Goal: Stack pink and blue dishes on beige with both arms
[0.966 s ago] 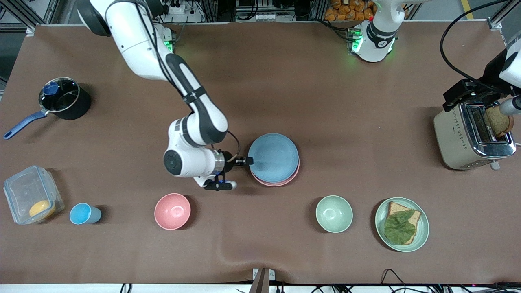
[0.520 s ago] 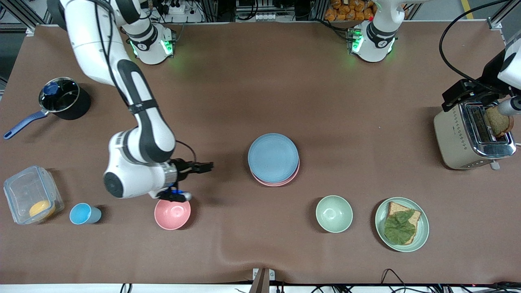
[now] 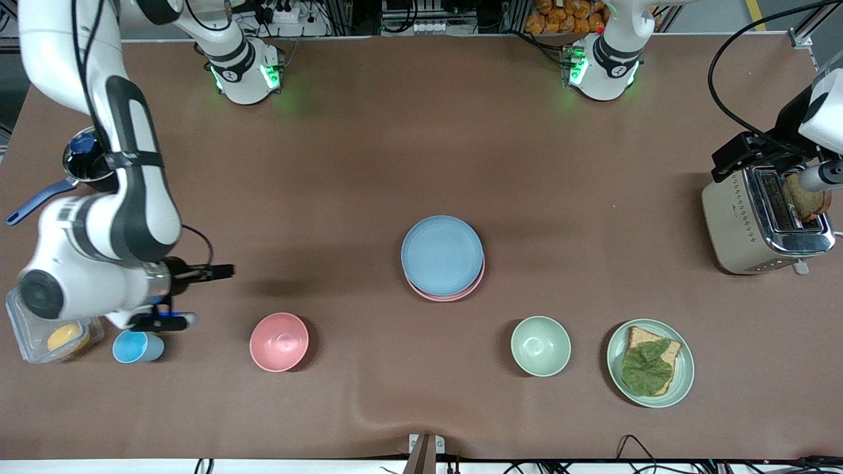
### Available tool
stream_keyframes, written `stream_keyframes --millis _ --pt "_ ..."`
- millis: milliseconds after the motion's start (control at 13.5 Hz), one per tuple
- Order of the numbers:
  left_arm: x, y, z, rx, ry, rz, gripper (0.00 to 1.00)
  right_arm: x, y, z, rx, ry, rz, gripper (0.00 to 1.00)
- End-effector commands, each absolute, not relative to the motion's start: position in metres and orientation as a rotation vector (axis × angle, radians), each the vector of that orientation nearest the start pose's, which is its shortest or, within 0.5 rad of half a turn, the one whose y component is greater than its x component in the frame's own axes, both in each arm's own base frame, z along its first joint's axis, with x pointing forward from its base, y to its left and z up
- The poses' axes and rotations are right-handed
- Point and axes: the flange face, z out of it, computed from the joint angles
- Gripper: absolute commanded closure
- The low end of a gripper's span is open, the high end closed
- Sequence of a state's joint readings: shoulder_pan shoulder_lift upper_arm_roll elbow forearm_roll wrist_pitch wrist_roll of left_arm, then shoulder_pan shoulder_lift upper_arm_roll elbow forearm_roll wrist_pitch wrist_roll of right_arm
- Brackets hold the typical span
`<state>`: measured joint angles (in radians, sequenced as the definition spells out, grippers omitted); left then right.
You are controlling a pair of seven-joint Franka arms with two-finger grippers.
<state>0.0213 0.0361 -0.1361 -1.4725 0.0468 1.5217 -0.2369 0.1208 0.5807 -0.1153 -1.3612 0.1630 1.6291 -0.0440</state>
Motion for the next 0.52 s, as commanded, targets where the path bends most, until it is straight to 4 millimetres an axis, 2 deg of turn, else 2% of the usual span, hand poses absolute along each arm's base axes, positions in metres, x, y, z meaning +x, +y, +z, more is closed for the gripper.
stream_keyframes --millis 0,223,446 --pt "0.556 -0.057 0.648 -3.116 -0.175 -0.013 0.00 0.641 0.007 0.425 -3.071 -0.023 0.372 0.00" --pt "0.556 -0.055 0.649 -3.115 -0.168 -0.016 0.00 0.608 -0.019 0.495 -3.115 0.004 0.249 0.00" --pt "0.557 -0.055 0.648 -3.112 -0.166 -0.016 0.00 0.590 -0.041 0.543 -3.129 0.051 0.130 0.00"
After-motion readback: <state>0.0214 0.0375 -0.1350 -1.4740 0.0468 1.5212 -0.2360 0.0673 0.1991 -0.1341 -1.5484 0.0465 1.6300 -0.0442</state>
